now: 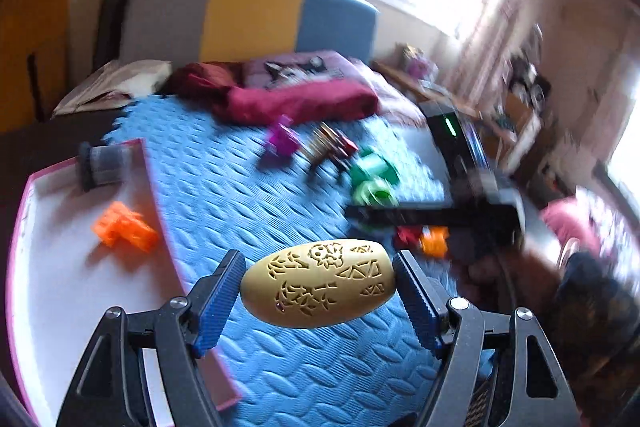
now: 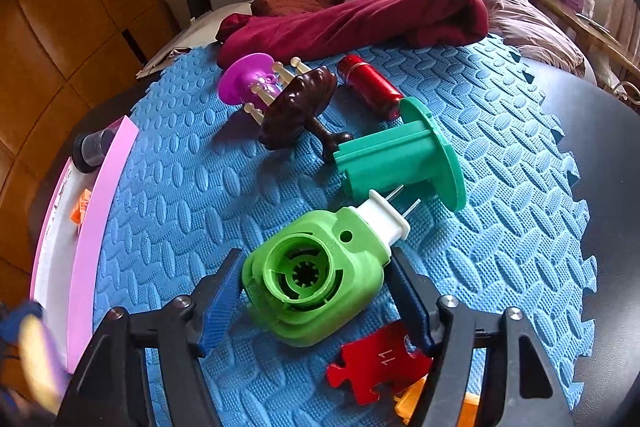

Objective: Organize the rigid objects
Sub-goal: 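Carry the yellow egg with the left gripper into the tray while the right gripper grasps the green plug toy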

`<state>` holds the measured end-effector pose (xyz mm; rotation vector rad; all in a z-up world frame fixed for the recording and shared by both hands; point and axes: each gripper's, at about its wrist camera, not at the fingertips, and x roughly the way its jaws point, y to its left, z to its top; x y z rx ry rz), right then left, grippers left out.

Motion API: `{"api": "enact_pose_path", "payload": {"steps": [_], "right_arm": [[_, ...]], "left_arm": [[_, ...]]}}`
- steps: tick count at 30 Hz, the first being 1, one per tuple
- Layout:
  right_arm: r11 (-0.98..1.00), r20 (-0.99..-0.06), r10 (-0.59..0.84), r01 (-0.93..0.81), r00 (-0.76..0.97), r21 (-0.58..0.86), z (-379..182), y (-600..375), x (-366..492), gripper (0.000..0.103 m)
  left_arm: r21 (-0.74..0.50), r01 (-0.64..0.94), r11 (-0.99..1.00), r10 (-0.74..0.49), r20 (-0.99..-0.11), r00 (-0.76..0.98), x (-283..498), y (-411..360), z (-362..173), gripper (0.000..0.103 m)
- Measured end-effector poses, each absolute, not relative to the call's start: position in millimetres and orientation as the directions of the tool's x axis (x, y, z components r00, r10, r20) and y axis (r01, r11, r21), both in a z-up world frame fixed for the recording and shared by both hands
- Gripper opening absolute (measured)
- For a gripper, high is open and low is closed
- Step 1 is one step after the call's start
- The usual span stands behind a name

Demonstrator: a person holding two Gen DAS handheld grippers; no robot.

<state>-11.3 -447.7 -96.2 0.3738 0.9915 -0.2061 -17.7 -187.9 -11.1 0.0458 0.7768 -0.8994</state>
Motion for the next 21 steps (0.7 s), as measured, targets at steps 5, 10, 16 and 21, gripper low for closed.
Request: {"api": "enact_pose_path", "payload": {"steps": [5,10,16,21], "right_arm": [[0.927,-0.847,-0.022,0.328,0.53,0.181,-95.8,-443.7,-10.7,0.072],[0.932,-0.848,-0.037,0.324,0.529,0.161,-95.8,-441.3,-10.2,0.072],[0.939,-0.849,-0.055,0.317,0.525,0.136,-96.5,-438.2,-9.7,0.072],[0.944,-0.852,-0.064,0.309,0.519,0.117,-97.1,-435.6,-8.0,0.072]], "left_arm": [[-0.328,0.559,0.762,-0.618,-0.627,0.474,37.9,-136.6,-0.4,0.076],[-0.277,0.417,0.866,-0.483,-0.68,0.552,96.0,-99.7,-17.5,0.076],[-0.198,0.312,0.929,-0.347,-0.757,0.554,153.5,-90.0,-50.8,0.076],[-0.127,0.27,0.954,-0.263,-0.784,0.563,185.3,-94.1,-67.4,0.076]]}}
